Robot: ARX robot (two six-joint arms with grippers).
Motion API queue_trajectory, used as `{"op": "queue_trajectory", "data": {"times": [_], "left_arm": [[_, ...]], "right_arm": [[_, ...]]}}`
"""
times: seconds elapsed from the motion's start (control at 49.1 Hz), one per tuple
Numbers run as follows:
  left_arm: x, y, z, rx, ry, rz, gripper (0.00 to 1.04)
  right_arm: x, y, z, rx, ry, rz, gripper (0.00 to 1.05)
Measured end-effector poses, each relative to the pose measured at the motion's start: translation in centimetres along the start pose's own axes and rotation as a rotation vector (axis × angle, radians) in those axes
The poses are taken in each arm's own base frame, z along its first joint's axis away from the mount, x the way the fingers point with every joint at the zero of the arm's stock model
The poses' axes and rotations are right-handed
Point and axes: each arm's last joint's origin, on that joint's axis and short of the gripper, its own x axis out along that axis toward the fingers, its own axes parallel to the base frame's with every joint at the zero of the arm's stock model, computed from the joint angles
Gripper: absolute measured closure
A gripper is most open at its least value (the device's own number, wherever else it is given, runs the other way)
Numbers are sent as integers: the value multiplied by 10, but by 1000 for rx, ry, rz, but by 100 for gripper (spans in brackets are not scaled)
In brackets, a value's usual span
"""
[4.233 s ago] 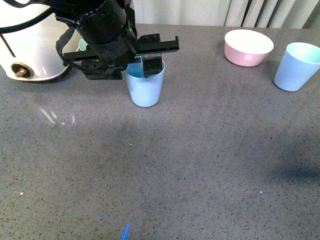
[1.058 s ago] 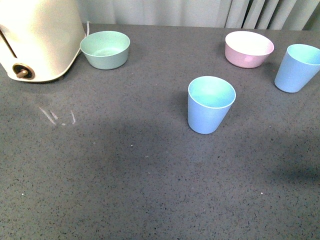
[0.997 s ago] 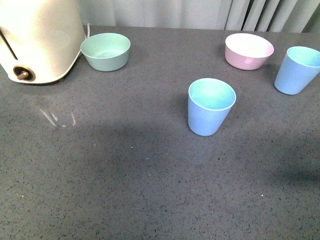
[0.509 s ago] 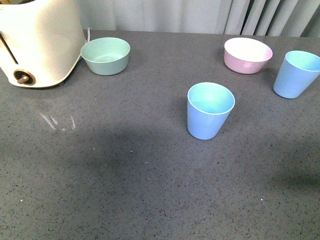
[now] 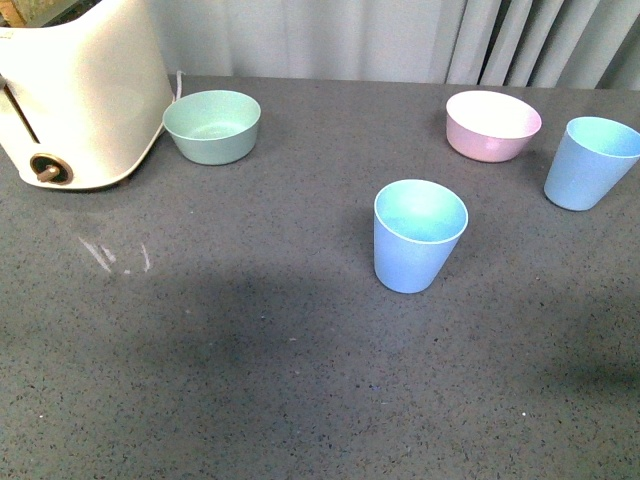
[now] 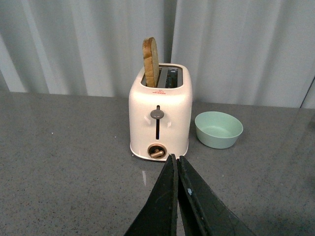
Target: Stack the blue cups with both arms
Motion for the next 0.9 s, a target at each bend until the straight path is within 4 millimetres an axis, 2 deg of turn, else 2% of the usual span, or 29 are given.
{"op": "queue_trajectory", "data": {"times": [0.529, 0.651, 0.896], "left_arm": [[-12, 0, 0, 0, 0, 0, 103], [-22, 0, -4, 0, 16, 1, 103], [-23, 0, -3, 0, 8, 1, 103]], "right_arm": [[0, 0, 0, 0, 0, 0, 9], [0, 0, 0, 0, 0, 0, 9], [0, 0, 0, 0, 0, 0, 9]]}}
